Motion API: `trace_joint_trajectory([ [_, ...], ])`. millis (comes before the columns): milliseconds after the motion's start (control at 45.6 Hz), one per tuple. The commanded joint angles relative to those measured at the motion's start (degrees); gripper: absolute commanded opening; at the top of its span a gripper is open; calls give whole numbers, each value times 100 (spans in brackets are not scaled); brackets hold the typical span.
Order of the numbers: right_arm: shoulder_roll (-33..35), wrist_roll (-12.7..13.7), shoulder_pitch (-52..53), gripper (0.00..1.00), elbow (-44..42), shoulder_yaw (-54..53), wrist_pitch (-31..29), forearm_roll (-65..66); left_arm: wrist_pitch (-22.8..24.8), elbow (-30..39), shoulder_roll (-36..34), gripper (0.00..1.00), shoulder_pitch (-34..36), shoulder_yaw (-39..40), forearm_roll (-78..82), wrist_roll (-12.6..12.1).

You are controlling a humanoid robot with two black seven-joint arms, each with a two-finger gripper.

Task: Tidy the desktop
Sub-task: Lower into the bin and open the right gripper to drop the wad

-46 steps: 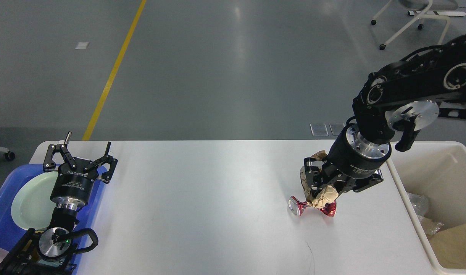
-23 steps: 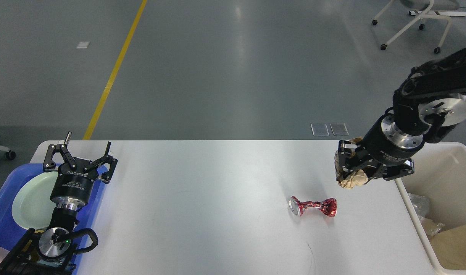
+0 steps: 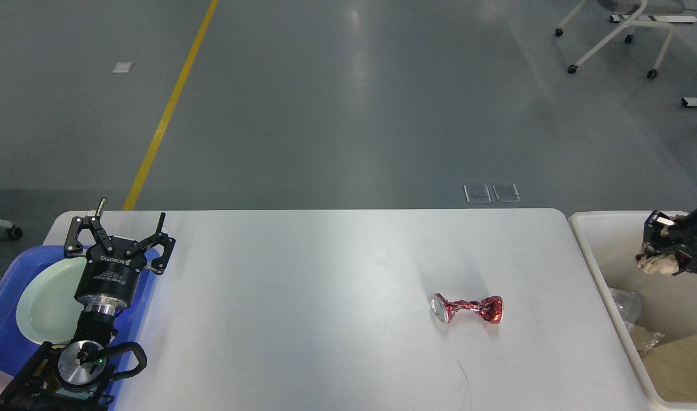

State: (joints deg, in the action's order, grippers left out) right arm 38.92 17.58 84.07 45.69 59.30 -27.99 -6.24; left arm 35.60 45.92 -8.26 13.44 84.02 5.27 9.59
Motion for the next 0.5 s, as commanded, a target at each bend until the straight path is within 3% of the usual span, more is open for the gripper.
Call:
trace_joint_trajectory([
  [0, -33, -9, -1356, 0, -1104, -734, 337, 9, 0, 5, 0, 96, 1, 0, 0, -1],
  [285, -1034, -26, -3616, 0, -2362, -1245, 3158, 9, 0, 5, 0, 96, 1, 0, 0, -1],
  [372, -1421, -18, -4038, 0, -2687, -1210, 3625, 9, 0, 5, 0, 96, 1, 0, 0, -1],
  [482, -1852, -18, -4495, 0, -3197, -1201, 3801, 9, 0, 5, 0, 96, 1, 0, 0, -1],
])
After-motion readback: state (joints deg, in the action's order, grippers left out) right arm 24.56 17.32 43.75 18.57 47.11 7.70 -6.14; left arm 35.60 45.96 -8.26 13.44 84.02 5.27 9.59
